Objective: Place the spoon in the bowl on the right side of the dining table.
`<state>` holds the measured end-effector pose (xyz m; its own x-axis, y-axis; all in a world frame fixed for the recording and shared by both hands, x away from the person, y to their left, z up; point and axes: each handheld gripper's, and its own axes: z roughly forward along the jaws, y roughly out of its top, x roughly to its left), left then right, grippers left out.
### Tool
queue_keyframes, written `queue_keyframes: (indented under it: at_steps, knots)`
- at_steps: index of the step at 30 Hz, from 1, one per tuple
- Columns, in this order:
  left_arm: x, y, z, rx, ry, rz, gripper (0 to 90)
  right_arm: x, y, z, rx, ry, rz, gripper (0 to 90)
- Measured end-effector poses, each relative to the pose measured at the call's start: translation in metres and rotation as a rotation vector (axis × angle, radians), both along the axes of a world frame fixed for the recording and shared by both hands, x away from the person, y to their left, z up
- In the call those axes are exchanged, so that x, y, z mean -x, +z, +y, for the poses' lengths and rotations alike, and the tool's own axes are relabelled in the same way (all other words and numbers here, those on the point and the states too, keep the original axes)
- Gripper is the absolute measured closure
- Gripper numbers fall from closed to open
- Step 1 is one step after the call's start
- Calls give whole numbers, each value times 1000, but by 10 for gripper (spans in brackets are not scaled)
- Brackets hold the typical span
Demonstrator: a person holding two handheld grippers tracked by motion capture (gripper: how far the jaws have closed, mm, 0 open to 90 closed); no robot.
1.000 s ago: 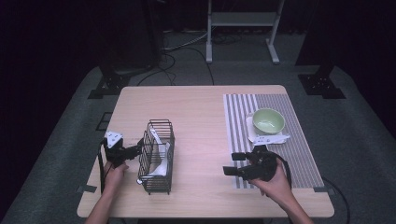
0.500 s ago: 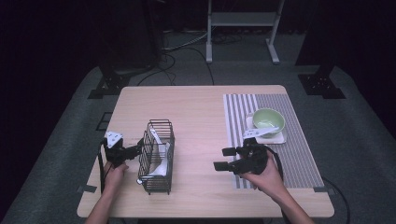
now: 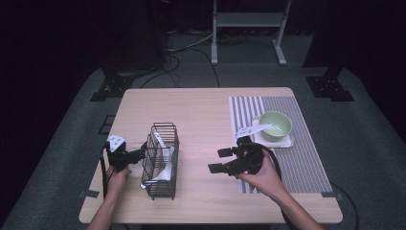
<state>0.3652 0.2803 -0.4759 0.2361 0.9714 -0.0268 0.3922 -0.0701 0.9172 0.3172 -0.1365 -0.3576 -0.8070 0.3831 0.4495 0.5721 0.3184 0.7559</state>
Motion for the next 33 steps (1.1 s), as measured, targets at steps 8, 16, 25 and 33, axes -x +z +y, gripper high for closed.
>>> queue_keyframes:
  at_steps: [8, 16, 25, 33]
  knots:
    - [0, 0, 0, 1, -1, 0, 16, -6, 1, 15, 6, 24, 12, 153]
    - [0, 0, 0, -1, -1, -1, 16, -10, 2, 21, 4, 32, 27, 173]
    - [0, 0, -1, -2, -1, -2, 16, -12, 5, 29, 14, 38, 20, 173]
    - [0, 0, 0, 0, -2, -1, 16, -15, 12, 39, 15, 51, 21, 174]
